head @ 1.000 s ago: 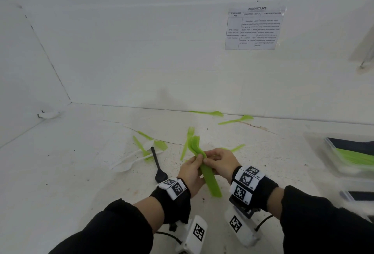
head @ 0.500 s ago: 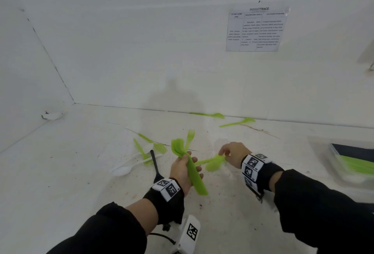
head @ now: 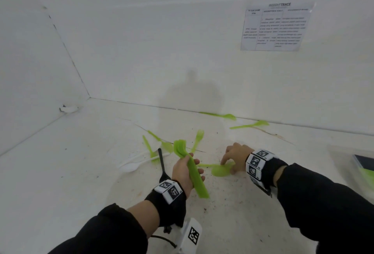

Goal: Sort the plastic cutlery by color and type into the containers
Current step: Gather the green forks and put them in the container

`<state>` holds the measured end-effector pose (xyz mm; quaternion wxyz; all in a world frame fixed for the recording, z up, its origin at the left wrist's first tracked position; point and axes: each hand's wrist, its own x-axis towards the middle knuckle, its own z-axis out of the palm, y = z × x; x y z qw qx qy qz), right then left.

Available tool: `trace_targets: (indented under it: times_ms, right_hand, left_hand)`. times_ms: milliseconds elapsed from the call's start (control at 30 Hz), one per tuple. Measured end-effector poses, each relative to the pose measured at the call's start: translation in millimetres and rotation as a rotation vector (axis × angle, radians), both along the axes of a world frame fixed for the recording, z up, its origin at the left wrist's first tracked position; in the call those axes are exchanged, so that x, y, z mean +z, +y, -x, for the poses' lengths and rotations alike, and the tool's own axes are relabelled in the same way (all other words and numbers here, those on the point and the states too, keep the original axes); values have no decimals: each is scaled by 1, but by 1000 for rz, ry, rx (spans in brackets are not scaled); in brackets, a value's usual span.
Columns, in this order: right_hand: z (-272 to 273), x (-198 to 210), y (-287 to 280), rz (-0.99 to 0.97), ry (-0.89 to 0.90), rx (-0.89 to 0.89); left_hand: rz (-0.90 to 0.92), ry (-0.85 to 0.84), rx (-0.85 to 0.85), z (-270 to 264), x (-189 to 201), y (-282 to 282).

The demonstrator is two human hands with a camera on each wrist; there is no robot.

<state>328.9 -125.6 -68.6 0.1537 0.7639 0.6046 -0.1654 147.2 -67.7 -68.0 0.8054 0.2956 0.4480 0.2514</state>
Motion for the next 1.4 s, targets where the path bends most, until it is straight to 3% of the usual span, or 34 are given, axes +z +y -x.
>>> trace_targets:
  times_ms: [167, 233, 433, 633, 733, 833, 900, 1033, 1133, 1300, 1400]
  right_hand:
    - [-3, -5, 2, -118, 14, -66]
    - [-5, -5, 3, -179, 96, -131]
    - [-20, 3, 10, -725, 688, -495]
    - [-17, 15, 24, -942, 1188, -765]
    - [-16, 15, 37, -1094, 1312, -907]
    - [0, 19, 57, -1041, 1433, -1045]
    - [11, 20, 73, -966, 1421, -1171]
    - [34, 11, 95, -660, 1121, -1201]
    - [50, 3, 103, -525, 832, -1068]
    - [73, 6, 107, -383, 575, -818]
    - [67, 4, 114, -350, 587, -879]
  left_hand:
    - [8, 6, 23, 2, -1, 3]
    - [10, 3, 29, 2, -1, 4]
    - [-19, 3, 25, 8, 2, 8]
    - [-98, 37, 44, 15, -3, 11]
    - [-101, 30, 41, 19, -2, 13]
    - [-82, 20, 41, 22, 1, 17]
    - [-64, 21, 46, 23, 3, 21]
    - [-20, 26, 48, 26, 7, 29]
    - [6, 31, 32, 25, 13, 37]
    - [2, 42, 12, 27, 19, 54]
    - [4, 48, 38, 35, 21, 63]
